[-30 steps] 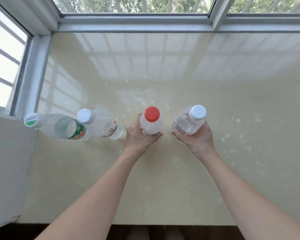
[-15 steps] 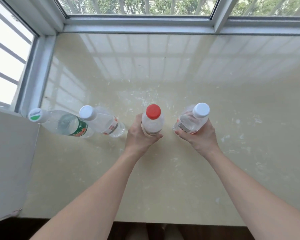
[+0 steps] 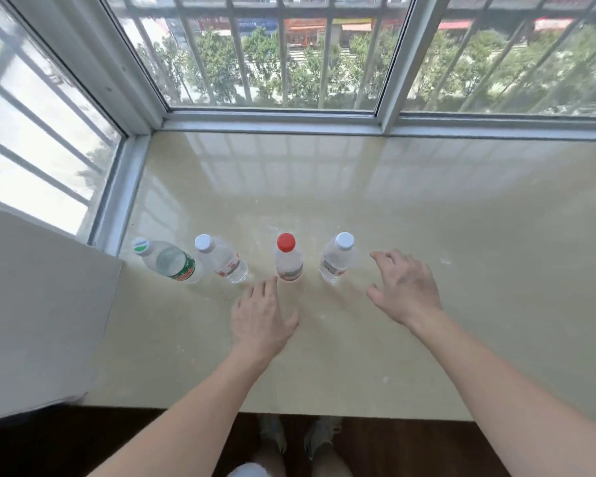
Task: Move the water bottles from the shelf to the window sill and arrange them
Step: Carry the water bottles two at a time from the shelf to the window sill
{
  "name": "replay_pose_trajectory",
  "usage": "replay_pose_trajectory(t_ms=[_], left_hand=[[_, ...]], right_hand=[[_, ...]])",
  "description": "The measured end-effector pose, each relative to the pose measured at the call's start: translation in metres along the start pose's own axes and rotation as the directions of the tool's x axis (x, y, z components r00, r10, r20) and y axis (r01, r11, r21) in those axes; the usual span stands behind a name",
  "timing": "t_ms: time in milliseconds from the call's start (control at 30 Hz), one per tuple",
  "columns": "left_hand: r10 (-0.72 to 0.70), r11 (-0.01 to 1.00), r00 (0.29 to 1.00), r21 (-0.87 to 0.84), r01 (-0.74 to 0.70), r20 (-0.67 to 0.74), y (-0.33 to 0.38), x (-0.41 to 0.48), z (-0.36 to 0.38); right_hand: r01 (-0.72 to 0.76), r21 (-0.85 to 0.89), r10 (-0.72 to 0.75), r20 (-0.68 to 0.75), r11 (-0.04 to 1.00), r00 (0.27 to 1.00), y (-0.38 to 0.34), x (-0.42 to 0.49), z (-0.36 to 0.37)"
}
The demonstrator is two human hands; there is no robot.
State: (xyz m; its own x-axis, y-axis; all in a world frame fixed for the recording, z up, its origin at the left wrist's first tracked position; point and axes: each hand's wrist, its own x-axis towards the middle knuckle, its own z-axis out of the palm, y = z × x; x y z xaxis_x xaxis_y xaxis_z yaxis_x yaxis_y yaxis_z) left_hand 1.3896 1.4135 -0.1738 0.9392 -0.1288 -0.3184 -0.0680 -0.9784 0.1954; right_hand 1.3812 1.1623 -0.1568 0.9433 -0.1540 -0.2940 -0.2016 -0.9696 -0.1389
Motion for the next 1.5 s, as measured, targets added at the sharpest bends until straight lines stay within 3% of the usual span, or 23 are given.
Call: replay_pose_trajectory(t_ms=[133, 267, 533, 800, 1033, 1233, 1367, 1500], left_hand=[[0.138, 0.99, 0.958, 0.023, -0.136, -0.25, 0.015, -0.024, -0.06], [0.248, 0.967, 0.884, 0.055, -0.247, -0.397, 0.037, -0.033, -0.132], [0.317, 0.949, 0.807, 0.175, -0.264, -0.498, 0.054, -0.042, -0.24], [0.389, 0.92, 0.736, 0.203, -0.334, -0.554, 0.066, -0.051, -0.265], [0.548, 0.832, 0.678, 0.231, -0.505, -0.49, 0.103, -0.054, -0.262], [0.751, 0.647, 0.545, 0.253, -0.719, -0.372, 0.143, -0.069, -0.243], [0.859, 0.489, 0.419, 0.229, -0.842, -0.294, 0.172, -0.093, -0.222], [0.93, 0.326, 0.276, 0.202, -0.923, -0.241, 0.202, -0.128, -0.202]], right_hand=[[0.061, 0.0, -0.06, -0.191, 0.998, 0.98, -0.013, -0.025, -0.06], [0.135, -0.028, -0.136, -0.342, 0.991, 0.93, -0.031, -0.043, -0.124], [0.187, -0.077, -0.198, -0.565, 0.979, 0.801, -0.06, -0.066, -0.22], [0.174, -0.053, -0.17, -0.611, 0.983, 0.773, -0.073, -0.09, -0.251], [-0.026, -0.003, 0.018, -0.626, 1.0, 0.78, -0.048, -0.133, -0.248], [-0.309, 0.086, 0.295, -0.612, 0.947, 0.734, -0.018, -0.196, -0.23], [-0.501, 0.152, 0.488, -0.577, 0.852, 0.655, -0.005, -0.255, -0.207], [-0.645, 0.217, 0.633, -0.564, 0.733, 0.53, -0.001, -0.315, -0.186]])
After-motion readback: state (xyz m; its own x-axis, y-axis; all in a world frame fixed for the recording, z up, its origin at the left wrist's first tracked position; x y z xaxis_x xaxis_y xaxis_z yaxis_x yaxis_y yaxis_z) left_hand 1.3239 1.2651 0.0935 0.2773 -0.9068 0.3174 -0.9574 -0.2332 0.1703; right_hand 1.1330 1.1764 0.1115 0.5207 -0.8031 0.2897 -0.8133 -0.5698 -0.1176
